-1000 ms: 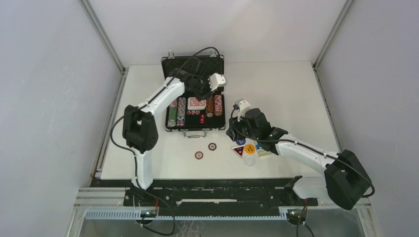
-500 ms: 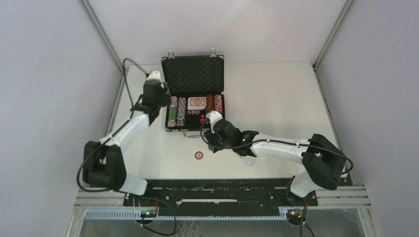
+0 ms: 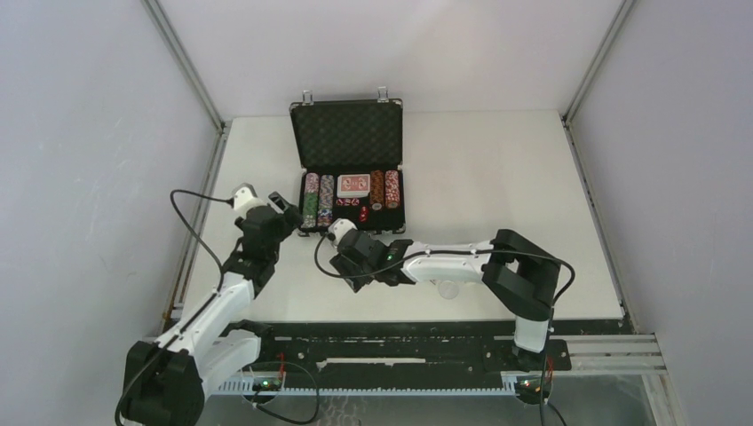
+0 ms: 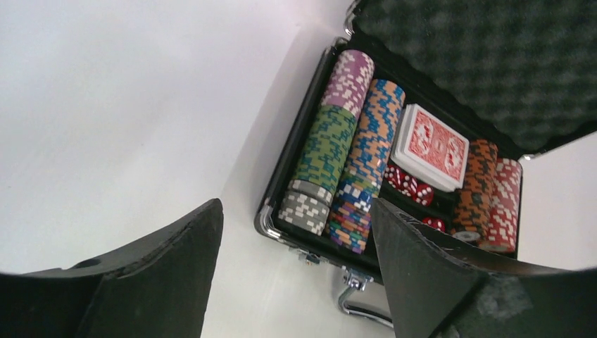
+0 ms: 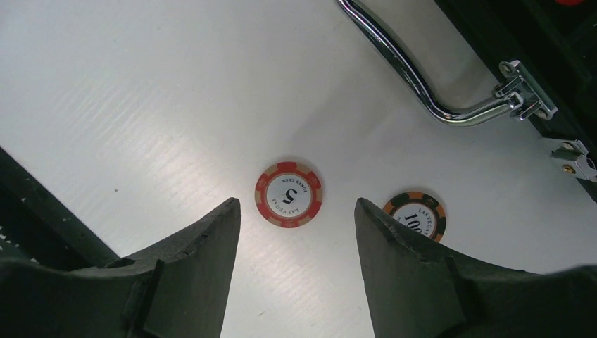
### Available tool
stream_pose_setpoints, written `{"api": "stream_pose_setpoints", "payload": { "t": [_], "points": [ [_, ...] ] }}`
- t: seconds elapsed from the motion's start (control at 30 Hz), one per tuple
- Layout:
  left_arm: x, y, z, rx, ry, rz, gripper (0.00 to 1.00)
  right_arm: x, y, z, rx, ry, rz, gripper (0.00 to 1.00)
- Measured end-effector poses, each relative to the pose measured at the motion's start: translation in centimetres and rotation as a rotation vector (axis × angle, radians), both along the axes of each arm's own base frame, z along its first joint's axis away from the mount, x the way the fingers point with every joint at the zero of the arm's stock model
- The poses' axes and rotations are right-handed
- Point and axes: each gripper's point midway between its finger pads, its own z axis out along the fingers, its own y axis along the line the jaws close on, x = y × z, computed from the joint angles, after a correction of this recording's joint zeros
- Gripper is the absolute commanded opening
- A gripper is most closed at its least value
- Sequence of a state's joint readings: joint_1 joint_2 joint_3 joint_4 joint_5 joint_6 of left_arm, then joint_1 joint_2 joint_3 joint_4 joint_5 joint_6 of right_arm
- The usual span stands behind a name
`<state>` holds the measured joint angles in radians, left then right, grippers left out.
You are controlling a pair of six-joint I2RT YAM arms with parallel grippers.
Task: Pack up texas hold em set
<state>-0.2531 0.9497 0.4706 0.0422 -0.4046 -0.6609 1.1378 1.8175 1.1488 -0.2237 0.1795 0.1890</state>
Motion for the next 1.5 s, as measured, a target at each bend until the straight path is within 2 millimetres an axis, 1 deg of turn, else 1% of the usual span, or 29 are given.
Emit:
{"api": "stream_pose_setpoints", "payload": {
  "t": [0.13, 0.57, 0.7, 1.07, 1.3, 1.5],
  "points": [
    [-0.8, -0.5, -0.5, -0.036, -0.004, -0.026, 0.82, 0.0, 0.1, -0.8, -0.035, 0.014, 0.001, 0.69],
    [-0.9, -1.5, -1.0, -0.057, 0.014, -0.078, 0.82, -1.2, -0.5, -3.1, -0.113, 0.033, 0.013, 0.69],
    [-1.1, -1.5, -1.4, -0.056, 0.023, -0.080, 0.82, -1.2, -0.5, -3.1, -0.112, 0.032, 0.012, 0.69],
    [-1.1, -1.7, -1.5, -0.057, 0.027, -0.086, 0.82, -1.1, -0.1, -3.3, -0.084, 0.062, -0.009, 0.67],
    [-1.1, -1.9, -2.2, -0.052, 0.051, -0.104, 0.82, -1.0, 0.1, -3.3, -0.078, 0.064, -0.015, 0.63],
    [-1.1, -2.0, -2.3, -0.053, 0.056, -0.107, 0.82, -0.8, 0.4, -3.2, -0.068, 0.061, -0.017, 0.58]
  ]
}}
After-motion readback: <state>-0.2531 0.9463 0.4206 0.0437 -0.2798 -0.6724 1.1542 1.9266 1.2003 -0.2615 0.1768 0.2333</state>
